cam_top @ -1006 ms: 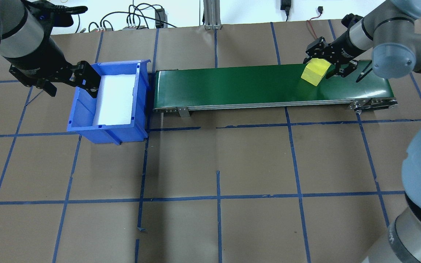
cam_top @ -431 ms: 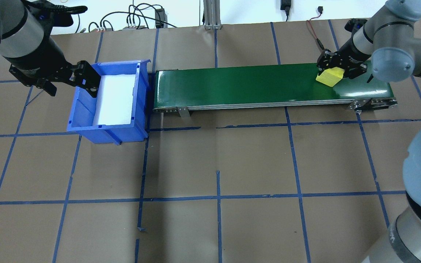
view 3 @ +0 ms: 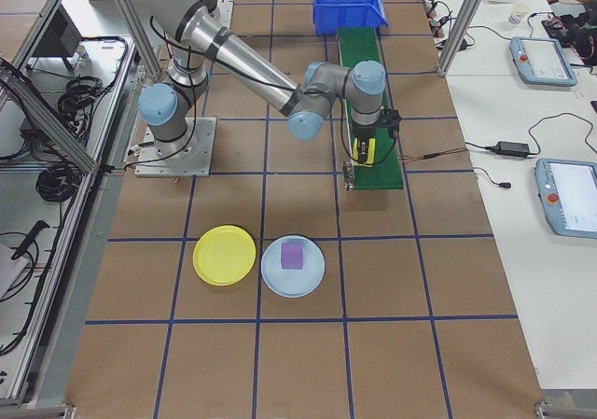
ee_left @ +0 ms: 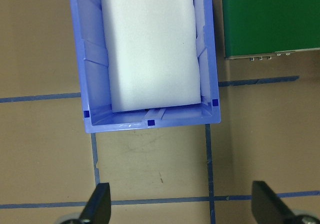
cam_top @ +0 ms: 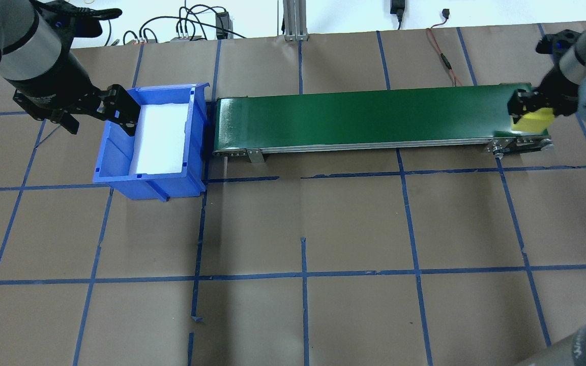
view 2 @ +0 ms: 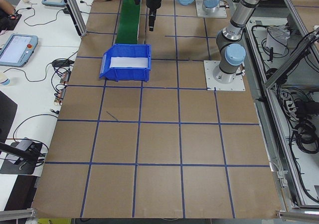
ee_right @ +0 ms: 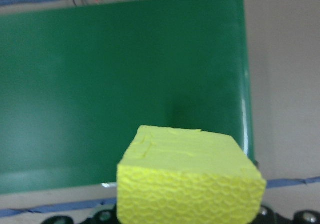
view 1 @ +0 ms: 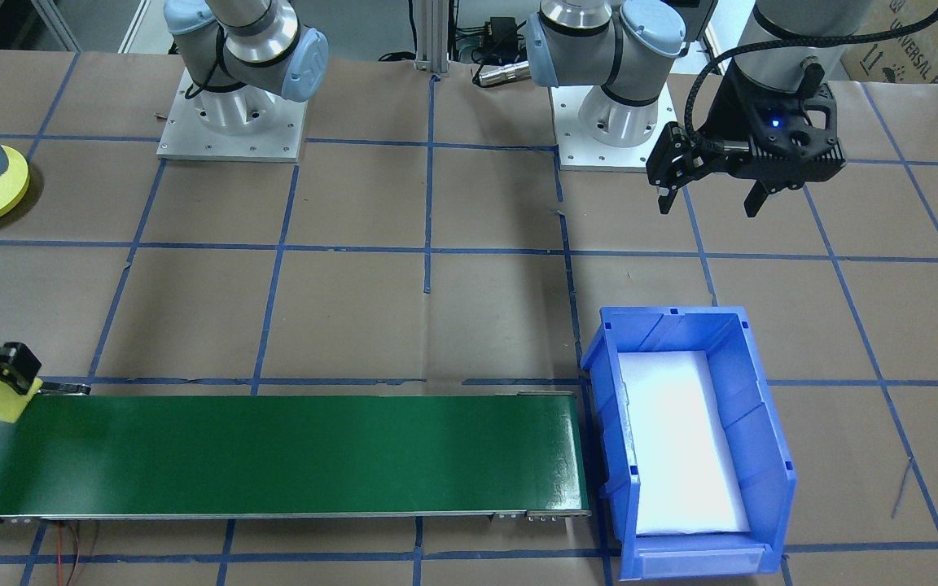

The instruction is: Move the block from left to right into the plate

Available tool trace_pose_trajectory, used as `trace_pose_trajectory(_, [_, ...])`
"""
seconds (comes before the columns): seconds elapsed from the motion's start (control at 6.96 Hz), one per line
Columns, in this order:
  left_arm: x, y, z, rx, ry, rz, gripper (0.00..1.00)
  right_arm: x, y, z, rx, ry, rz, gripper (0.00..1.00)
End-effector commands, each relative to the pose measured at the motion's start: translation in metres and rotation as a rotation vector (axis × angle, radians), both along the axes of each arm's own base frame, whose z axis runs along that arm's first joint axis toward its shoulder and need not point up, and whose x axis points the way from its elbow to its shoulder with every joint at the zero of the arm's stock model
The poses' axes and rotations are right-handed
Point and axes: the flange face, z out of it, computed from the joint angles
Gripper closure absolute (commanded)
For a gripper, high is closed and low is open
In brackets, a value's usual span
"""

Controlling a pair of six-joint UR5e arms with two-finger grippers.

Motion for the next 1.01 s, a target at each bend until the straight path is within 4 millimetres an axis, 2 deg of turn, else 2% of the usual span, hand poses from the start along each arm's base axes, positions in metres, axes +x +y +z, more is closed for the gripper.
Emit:
trace_pose_trajectory(0.0, [0.000,0.000,0.000,0.000,0.000,-0.001,0.00,-0.099,0.137,-0.006,0.043,0.022,0.077,0.82])
trace_pose_trajectory(0.14, [0.000,0.000,0.000,0.000,0.000,0.001,0.00,-0.150,0.179,0.002,0.049,0.034,0.092,0.82])
trace_pose_trajectory(0.29, [0.000,0.000,0.000,-0.001,0.000,-0.001,0.00,-0.194,0.231,-0.006,0.070,-0.022,0.052,0.81])
trace_pose_trajectory(0.43, [0.000,0.000,0.000,0.000,0.000,-0.001,0.00,-0.223,0.278,-0.016,0.083,-0.057,0.033,0.81])
trace_pose_trajectory(0.58, [0.000,0.000,0.000,0.000,0.000,-0.001,0.00,-0.243,0.311,-0.022,0.096,-0.070,0.018,0.80])
trace_pose_trajectory(0.72, [0.000,0.000,-0.001,0.002,0.000,-0.001,0.00,-0.251,0.326,-0.033,0.099,-0.090,0.005,0.77])
trace_pose_trajectory(0.86, [0.000,0.000,-0.001,0.002,0.000,-0.001,0.00,-0.249,0.328,-0.048,0.109,-0.124,0.009,0.46])
